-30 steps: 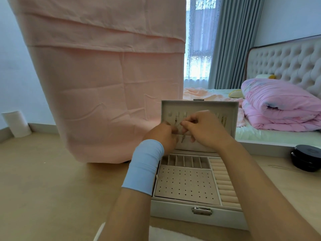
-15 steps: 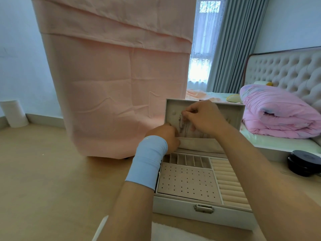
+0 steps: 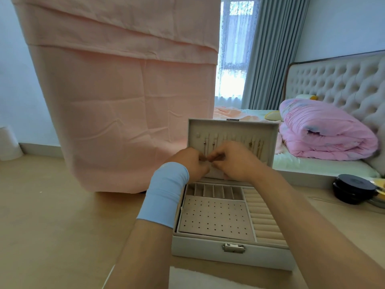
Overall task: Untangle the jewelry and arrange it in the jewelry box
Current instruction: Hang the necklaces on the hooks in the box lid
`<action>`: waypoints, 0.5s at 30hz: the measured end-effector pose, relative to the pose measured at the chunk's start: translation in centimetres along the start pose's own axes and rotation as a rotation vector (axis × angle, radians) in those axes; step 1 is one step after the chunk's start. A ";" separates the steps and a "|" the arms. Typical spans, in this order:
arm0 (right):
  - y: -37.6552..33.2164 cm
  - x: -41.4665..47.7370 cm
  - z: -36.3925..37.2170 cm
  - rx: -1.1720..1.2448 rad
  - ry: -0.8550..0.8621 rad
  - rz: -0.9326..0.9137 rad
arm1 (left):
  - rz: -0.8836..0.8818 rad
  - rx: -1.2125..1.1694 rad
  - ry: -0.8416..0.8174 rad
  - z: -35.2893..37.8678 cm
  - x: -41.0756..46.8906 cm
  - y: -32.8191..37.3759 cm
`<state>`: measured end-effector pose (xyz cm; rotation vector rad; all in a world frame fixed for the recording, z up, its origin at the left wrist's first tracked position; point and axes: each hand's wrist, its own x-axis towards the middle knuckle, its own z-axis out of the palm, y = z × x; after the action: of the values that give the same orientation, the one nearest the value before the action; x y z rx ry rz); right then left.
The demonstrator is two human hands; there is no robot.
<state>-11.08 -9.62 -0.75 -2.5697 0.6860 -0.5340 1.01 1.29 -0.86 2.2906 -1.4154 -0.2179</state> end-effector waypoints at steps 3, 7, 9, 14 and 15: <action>0.9 -1.2 -1.3 0.085 0.067 -0.011 | 0.047 0.025 0.006 0.0 -0.1 1.0; 3.4 -3.7 -3.8 0.107 0.117 0.006 | 0.148 0.022 0.002 0.6 -0.6 3.7; 5.3 -5.4 -5.2 0.113 0.137 0.056 | 0.214 0.007 -0.005 1.7 -1.1 5.6; 11.2 -10.0 -8.4 0.022 0.087 0.230 | 0.344 -0.073 -0.094 6.1 -1.9 10.7; 12.5 -10.9 -8.9 0.010 0.056 0.272 | 0.364 -0.077 -0.113 7.1 -1.9 11.8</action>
<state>-28.67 -16.31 -2.14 -2.4061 1.0291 -0.5177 -11.94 -3.57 -2.15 1.9427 -1.8159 -0.2853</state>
